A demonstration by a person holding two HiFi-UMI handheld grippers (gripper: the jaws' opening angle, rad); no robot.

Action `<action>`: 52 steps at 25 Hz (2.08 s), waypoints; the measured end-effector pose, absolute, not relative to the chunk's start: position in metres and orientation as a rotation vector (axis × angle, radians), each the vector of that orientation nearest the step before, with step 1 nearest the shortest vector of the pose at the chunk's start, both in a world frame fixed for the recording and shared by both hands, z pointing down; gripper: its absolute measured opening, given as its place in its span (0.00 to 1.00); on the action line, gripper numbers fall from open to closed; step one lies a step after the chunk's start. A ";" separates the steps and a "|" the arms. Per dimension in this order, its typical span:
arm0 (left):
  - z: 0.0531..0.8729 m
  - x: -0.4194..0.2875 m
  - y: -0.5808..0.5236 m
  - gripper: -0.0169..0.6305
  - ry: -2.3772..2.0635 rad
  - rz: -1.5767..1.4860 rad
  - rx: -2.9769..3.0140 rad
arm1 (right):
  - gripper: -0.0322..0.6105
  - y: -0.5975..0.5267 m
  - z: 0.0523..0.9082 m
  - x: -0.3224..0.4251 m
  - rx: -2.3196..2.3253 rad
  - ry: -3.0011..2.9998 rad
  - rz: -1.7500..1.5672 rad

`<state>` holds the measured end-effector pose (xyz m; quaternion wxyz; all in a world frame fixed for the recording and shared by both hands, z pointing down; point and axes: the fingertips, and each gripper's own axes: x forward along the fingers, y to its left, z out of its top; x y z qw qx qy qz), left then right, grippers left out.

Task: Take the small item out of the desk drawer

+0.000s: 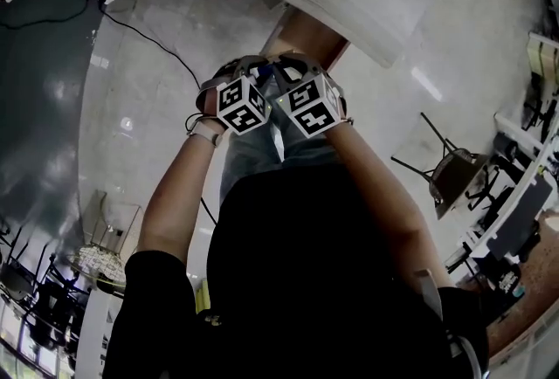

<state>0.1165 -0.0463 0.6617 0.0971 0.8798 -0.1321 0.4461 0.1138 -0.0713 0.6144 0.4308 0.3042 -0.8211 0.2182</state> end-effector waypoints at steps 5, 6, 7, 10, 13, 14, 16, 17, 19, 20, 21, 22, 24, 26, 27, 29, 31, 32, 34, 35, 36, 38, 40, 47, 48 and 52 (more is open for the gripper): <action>0.631 0.080 -0.054 0.18 -0.614 1.239 2.528 | 0.12 -0.081 0.583 0.076 0.744 -2.156 0.507; 0.625 0.071 -0.053 0.18 -0.652 1.220 2.508 | 0.12 -0.082 0.576 0.067 0.743 -2.182 0.499; 0.619 0.062 -0.052 0.18 -0.690 1.208 2.490 | 0.12 -0.084 0.568 0.059 0.741 -2.207 0.490; 0.603 0.034 -0.045 0.18 -0.802 1.199 2.442 | 0.12 -0.091 0.546 0.038 0.734 -2.274 0.475; 0.590 0.006 -0.035 0.18 -0.913 1.170 2.378 | 0.12 -0.096 0.527 0.020 0.723 -2.327 0.461; 0.584 -0.004 -0.030 0.18 -0.954 1.151 2.351 | 0.12 -0.097 0.521 0.015 0.714 -2.340 0.454; 0.573 -0.025 -0.021 0.18 -1.042 1.105 2.290 | 0.12 -0.093 0.510 0.003 0.687 -2.363 0.442; 0.567 -0.036 -0.017 0.18 -1.089 1.079 2.261 | 0.12 -0.091 0.505 -0.003 0.670 -2.375 0.433; 0.552 -0.056 -0.010 0.18 -1.186 1.019 2.207 | 0.12 -0.086 0.495 -0.014 0.633 -2.400 0.410; 0.543 -0.065 -0.006 0.18 -1.234 0.981 2.182 | 0.12 -0.083 0.490 -0.019 0.612 -2.413 0.397; 0.533 -0.075 -0.003 0.18 -1.283 0.935 2.158 | 0.12 -0.080 0.484 -0.025 0.588 -2.426 0.383; 0.522 -0.084 0.001 0.18 -1.337 0.883 2.133 | 0.12 -0.077 0.479 -0.031 0.561 -2.439 0.368; 0.496 -0.105 0.007 0.18 -1.456 0.778 2.079 | 0.12 -0.070 0.466 -0.045 0.503 -2.470 0.332; 0.467 -0.127 0.014 0.18 -1.575 0.688 2.030 | 0.12 -0.061 0.453 -0.059 0.451 -2.503 0.301; 0.454 -0.137 0.020 0.18 -1.632 0.649 2.009 | 0.12 -0.057 0.446 -0.066 0.430 -2.519 0.289; 0.429 -0.156 0.033 0.18 -1.735 0.577 1.964 | 0.12 -0.046 0.429 -0.078 0.393 -2.552 0.264; 0.405 -0.173 0.050 0.18 -1.824 0.487 1.913 | 0.11 -0.034 0.411 -0.090 0.354 -2.584 0.237; 0.394 -0.180 0.058 0.18 -1.865 0.438 1.891 | 0.11 -0.027 0.402 -0.095 0.333 -2.600 0.224; 0.371 -0.195 0.076 0.18 -1.948 0.362 1.856 | 0.11 -0.013 0.384 -0.107 0.290 -2.634 0.203; 0.361 -0.201 0.085 0.18 -1.990 0.339 1.841 | 0.11 -0.007 0.375 -0.112 0.270 -2.651 0.195; 0.351 -0.207 0.093 0.18 -2.031 0.318 1.828 | 0.11 -0.001 0.366 -0.117 0.249 -2.668 0.186; 0.332 -0.217 0.109 0.18 -2.102 0.268 1.799 | 0.11 0.009 0.347 -0.124 0.212 -2.701 0.170; 0.315 -0.224 0.126 0.18 -2.150 0.205 1.770 | 0.11 0.019 0.331 -0.130 0.179 -2.731 0.156; 0.276 -0.237 0.182 0.18 -2.277 0.109 1.684 | 0.11 0.058 0.288 -0.145 0.072 -2.801 0.120; 0.270 -0.238 0.189 0.18 -2.297 0.098 1.671 | 0.11 0.061 0.283 -0.147 0.059 -2.810 0.113; 0.257 -0.239 0.211 0.18 -2.352 0.085 1.638 | 0.11 0.072 0.269 -0.149 0.027 -2.826 0.092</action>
